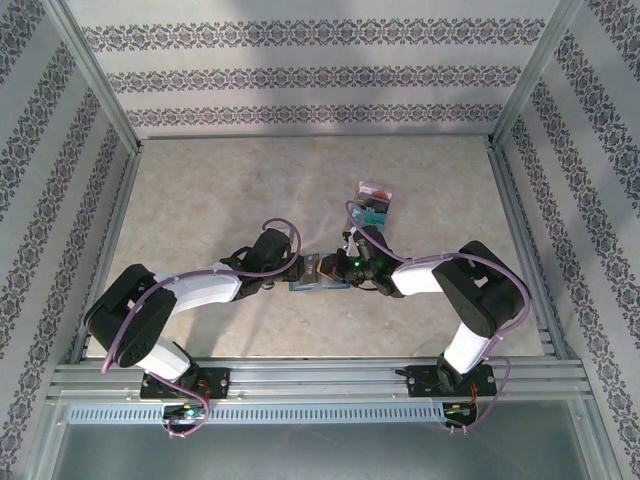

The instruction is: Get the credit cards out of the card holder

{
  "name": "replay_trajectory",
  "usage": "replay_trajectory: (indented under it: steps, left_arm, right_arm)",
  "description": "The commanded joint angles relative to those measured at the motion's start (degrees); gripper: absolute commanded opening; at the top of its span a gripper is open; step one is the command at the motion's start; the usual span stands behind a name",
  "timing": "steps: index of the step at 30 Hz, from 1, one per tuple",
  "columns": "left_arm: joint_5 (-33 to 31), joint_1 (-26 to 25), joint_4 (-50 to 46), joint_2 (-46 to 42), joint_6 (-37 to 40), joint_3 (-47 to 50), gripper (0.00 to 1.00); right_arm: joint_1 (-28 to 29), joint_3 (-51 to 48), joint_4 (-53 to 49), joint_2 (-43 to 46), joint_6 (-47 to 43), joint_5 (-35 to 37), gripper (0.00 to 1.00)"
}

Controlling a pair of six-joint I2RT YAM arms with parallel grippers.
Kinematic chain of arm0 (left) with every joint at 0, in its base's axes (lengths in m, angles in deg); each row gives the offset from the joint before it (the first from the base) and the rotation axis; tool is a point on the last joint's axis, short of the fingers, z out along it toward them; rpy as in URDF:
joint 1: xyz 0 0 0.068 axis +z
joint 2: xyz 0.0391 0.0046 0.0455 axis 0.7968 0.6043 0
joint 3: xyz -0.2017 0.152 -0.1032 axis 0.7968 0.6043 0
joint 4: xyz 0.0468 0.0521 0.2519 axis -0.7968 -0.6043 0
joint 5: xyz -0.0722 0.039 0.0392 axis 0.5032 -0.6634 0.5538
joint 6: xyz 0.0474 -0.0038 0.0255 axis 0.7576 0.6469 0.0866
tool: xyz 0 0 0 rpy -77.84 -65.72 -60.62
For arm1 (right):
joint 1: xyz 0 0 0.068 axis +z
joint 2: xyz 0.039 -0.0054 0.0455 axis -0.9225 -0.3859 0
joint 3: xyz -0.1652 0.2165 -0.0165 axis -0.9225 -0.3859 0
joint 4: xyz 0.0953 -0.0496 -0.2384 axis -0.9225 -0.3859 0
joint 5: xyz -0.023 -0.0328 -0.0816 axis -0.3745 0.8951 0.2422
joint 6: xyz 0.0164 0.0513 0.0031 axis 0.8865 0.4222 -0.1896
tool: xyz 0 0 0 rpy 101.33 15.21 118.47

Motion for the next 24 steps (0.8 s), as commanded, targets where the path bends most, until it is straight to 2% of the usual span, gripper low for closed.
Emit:
replay_trajectory:
  steps: [1,18,24]
  left_arm:
    - [-0.2,0.2,-2.1,-0.6,2.7,-1.9,0.22]
    - [1.1,0.2,-1.3,6.3,1.9,-1.9,0.16]
    - [1.8,0.2,-0.5,7.1,1.7,-1.2,0.14]
  right_arm:
    - [-0.6,-0.2,0.3,0.9,-0.6,0.2,0.03]
    - [-0.7,-0.2,0.1,1.8,-1.0,0.1,0.05]
    - [-0.5,0.5,1.0,1.7,-1.1,-1.1,0.13]
